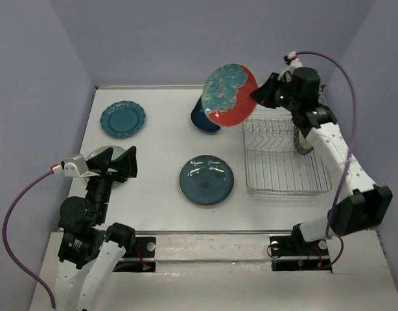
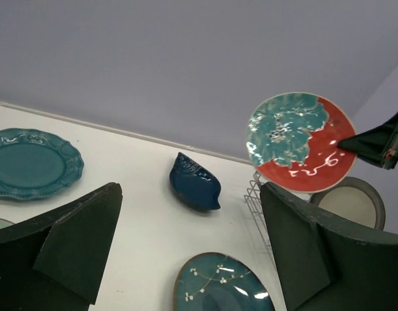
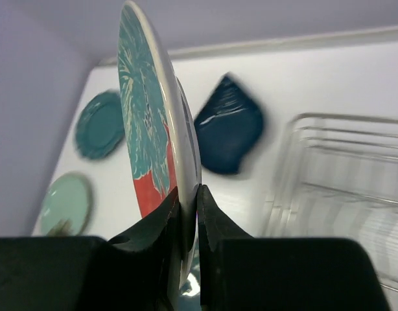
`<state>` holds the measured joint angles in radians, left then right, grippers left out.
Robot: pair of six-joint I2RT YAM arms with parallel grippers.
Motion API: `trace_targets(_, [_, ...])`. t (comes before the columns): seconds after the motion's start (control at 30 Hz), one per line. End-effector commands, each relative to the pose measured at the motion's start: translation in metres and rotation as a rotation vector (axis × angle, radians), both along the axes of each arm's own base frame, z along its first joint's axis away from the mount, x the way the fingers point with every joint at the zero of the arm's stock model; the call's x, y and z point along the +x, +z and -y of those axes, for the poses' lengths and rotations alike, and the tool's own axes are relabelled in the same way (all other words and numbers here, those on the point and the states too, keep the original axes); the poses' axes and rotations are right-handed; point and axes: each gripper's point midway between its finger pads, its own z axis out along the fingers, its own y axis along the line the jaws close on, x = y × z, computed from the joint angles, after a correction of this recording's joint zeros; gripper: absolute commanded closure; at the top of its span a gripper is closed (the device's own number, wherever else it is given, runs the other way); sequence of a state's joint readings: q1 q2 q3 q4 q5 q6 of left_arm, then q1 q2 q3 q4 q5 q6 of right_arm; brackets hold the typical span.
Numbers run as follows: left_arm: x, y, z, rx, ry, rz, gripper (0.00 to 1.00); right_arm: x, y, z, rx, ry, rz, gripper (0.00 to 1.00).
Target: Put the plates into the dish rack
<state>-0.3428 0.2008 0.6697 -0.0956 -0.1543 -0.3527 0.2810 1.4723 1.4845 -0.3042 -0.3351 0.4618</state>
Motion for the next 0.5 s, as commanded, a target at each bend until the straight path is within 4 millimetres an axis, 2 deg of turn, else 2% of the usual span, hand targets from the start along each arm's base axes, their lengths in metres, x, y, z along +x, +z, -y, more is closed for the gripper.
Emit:
trace_targets(0.0, [-0.017, 0.032, -0.001, -0.035, -0.028, 0.103, 0.01, -0.010, 0.085, 0.120, -0.158, -0.444, 0.277, 0.93])
trace_targets(0.1, [-0.023, 0.035, 0.004, -0.039, -0.059, 0.117, 0.01, -0.020, 0.092, 0.185, -0.330, -0.707, 0.298, 0.93])
trace_targets(0.2, [-0.027, 0.037, 0.005, -0.045, -0.076, 0.127, 0.01, -0.026, 0.097, 0.222, -0.468, -0.862, 0.303, 0.93])
trace_targets(0.33, [-0.032, 0.039, 0.005, -0.059, -0.091, 0.140, 0.01, -0.020, 0.100, 0.242, -0.614, -0.934, 0.309, 0.93])
trace_targets(0.47, [-0.038, 0.042, 0.007, -0.068, -0.114, 0.154, 0.01, -0.008, 0.082, 0.249, -0.710, -0.944, 0.265, 0.93])
